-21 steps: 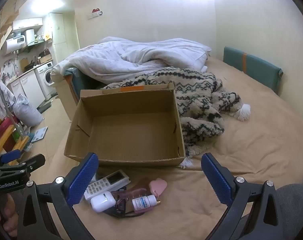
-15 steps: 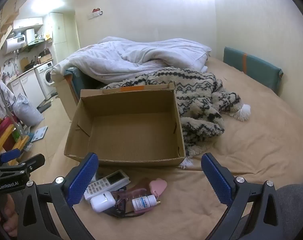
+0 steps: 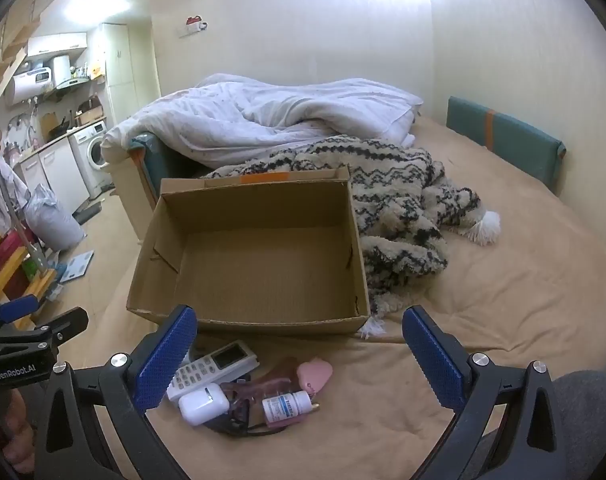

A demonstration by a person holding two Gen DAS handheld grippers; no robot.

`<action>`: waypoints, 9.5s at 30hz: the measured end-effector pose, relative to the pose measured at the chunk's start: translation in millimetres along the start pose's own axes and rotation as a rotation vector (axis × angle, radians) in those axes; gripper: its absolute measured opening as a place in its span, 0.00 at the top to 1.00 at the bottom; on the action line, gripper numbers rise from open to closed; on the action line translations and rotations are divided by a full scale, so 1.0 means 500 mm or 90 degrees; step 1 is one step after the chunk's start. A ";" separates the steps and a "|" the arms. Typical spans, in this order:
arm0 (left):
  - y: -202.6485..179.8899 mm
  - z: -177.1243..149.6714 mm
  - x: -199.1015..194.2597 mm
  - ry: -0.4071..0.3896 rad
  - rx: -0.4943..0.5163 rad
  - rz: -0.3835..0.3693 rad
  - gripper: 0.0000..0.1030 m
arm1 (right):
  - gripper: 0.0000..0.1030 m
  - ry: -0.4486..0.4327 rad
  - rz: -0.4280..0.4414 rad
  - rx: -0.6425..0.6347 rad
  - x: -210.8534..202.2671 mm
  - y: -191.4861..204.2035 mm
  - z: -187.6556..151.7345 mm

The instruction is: Organize rigid objects

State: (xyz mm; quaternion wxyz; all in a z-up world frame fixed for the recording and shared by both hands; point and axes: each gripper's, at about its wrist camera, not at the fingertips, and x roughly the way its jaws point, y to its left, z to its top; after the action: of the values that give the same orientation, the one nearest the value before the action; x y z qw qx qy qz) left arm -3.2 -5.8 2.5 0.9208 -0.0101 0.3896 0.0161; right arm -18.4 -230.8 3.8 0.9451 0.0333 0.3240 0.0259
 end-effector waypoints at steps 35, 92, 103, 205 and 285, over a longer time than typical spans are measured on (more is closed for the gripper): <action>0.002 -0.003 0.001 -0.001 0.002 0.002 0.00 | 0.00 -0.004 0.000 0.010 -0.004 -0.013 0.002; 0.056 0.001 0.151 0.217 -0.071 0.018 0.04 | 0.00 0.026 0.010 0.025 0.011 -0.003 -0.008; -0.054 -0.051 0.297 0.471 0.289 -0.038 0.15 | 0.00 0.119 0.043 0.061 0.056 -0.019 -0.015; -0.067 0.160 0.216 0.155 0.048 0.008 0.57 | 0.79 0.229 0.168 0.016 0.296 -0.017 0.118; -0.024 0.017 0.315 0.320 -0.081 -0.009 0.31 | 0.11 0.365 0.164 0.159 0.221 -0.065 -0.019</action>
State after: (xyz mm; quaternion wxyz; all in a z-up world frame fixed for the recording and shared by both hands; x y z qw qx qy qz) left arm 113.0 -13.9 -104.6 0.7928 -0.0743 0.6042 0.0310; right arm 63.9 -254.9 -73.7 0.7930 0.1808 0.5706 0.1132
